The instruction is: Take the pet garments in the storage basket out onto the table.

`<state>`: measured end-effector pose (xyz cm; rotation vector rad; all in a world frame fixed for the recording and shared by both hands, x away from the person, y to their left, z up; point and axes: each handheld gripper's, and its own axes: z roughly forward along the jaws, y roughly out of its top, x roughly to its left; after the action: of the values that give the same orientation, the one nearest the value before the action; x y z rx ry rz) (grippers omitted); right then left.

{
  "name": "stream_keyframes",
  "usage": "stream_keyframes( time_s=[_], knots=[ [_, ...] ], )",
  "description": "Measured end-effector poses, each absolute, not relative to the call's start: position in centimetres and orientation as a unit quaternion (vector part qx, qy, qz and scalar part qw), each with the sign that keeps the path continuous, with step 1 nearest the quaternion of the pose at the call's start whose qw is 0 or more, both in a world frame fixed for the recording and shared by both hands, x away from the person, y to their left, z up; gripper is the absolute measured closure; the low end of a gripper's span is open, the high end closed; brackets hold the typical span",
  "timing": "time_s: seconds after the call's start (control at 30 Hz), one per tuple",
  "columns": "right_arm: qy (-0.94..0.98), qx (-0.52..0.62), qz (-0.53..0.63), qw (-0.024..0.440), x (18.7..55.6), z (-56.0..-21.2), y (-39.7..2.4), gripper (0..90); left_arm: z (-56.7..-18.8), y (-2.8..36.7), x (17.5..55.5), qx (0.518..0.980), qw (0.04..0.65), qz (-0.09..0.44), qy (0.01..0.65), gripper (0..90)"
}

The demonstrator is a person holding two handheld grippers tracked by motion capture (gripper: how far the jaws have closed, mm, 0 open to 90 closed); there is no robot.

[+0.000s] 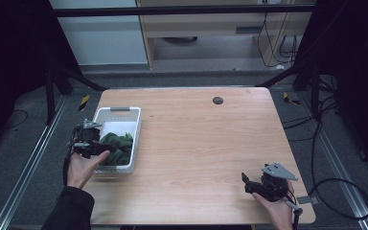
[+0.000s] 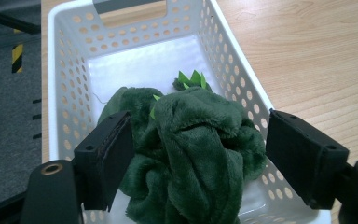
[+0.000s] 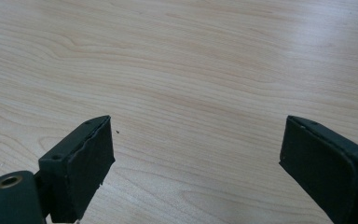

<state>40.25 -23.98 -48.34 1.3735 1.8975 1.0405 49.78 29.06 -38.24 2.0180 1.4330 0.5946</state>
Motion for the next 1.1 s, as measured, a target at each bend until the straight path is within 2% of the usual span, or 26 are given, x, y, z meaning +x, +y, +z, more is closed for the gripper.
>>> stream_keyframes(
  time_s=[1.1],
  knots=[
    [0.714, 0.515, 0.384, 0.278, 40.5, -48.6, -24.0, 7.9, -43.1, 28.0, 53.2, 0.779, 0.233, 0.173, 0.556, 20.2]
  ],
)
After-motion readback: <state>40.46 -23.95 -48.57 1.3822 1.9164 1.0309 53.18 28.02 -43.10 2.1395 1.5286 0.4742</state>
